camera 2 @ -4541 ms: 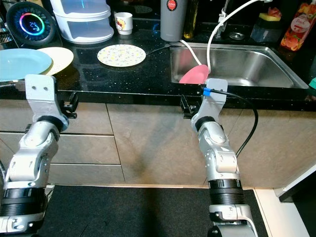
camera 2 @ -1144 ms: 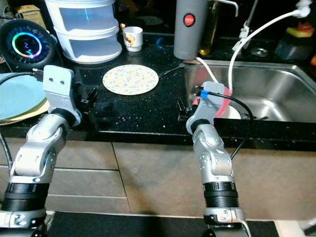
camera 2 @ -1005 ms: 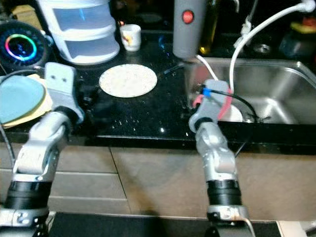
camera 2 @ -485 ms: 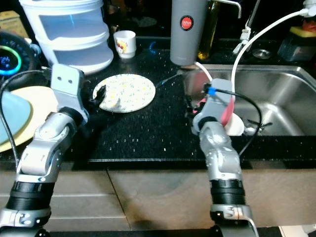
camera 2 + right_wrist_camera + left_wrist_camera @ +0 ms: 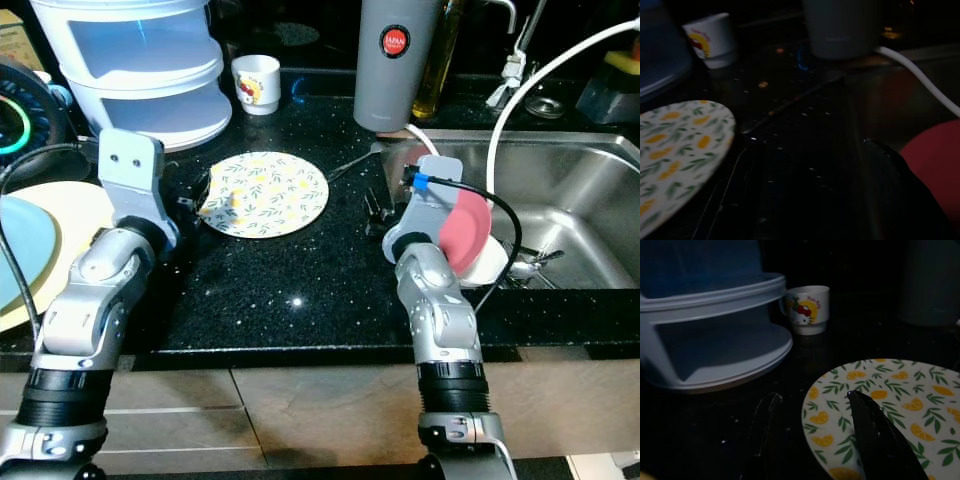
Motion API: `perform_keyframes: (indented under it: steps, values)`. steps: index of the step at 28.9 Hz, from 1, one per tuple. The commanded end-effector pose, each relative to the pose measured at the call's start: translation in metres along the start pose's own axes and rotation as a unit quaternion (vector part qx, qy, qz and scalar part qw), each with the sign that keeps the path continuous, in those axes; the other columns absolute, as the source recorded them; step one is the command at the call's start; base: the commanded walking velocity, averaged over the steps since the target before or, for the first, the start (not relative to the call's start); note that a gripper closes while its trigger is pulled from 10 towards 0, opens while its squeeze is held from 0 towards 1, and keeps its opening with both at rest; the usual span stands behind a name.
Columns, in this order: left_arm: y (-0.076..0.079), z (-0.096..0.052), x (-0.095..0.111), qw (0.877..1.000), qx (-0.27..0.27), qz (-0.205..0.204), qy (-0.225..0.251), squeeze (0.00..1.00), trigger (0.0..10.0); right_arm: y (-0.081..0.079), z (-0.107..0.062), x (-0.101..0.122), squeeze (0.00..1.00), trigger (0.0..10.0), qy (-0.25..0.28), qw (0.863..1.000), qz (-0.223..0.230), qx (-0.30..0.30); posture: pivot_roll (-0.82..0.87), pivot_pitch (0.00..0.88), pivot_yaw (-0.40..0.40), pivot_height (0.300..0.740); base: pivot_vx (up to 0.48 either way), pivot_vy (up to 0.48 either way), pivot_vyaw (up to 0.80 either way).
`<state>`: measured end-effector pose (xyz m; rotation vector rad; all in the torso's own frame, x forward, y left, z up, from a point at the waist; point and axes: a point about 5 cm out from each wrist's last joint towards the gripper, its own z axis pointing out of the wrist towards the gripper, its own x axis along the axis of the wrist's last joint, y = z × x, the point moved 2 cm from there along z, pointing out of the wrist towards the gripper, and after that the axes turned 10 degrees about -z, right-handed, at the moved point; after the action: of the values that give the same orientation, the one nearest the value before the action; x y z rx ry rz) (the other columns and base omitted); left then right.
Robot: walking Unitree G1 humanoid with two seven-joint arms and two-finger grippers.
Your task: Kitchen organization
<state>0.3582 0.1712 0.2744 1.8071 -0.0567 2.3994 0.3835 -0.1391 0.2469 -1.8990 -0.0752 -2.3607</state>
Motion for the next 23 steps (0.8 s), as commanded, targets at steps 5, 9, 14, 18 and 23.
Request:
perform_keyframes:
  steps: [5, 9, 14, 18, 23]
  values:
    - [0.001, 0.0, 0.005, 1.0, 0.008, -0.027, 0.002, 0.0, 10.0, -0.003, 0.006, 0.013, 0.0, 10.0, 0.015, 1.0, -0.009, 0.025, 0.02, 0.129, -0.006, 0.74, 0.0, 0.0, 0.0]
    - [0.0, 0.0, 0.006, 1.0, 0.014, -0.02, 0.004, 0.0, 10.0, -0.005, 0.007, 0.02, 0.0, 10.0, 0.024, 0.999, -0.015, 0.041, 0.02, 0.124, -0.007, 0.74, 0.0, 0.0, 0.0]
    - [0.0, 0.001, 0.007, 1.0, 0.017, -0.022, 0.004, 0.0, 10.0, -0.007, 0.008, 0.022, 0.0, 10.0, 0.026, 0.998, -0.017, 0.047, 0.01, 0.127, -0.008, 0.74, 0.0, -0.164, 0.0]
    - [0.0, 0.001, 0.007, 1.0, 0.018, -0.023, 0.003, 0.0, 10.0, -0.009, 0.007, 0.02, 0.0, 10.0, 0.024, 0.998, -0.018, 0.052, 0.01, 0.127, -0.008, 0.74, 0.0, -0.331, 0.0]
    - [-0.002, 0.001, 0.007, 0.999, 0.02, -0.025, 0.001, 0.0, 10.0, -0.011, 0.007, 0.019, 0.0, 10.0, 0.022, 0.998, -0.018, 0.056, 0.01, 0.131, -0.007, 0.74, 0.0, -0.33, 0.0]
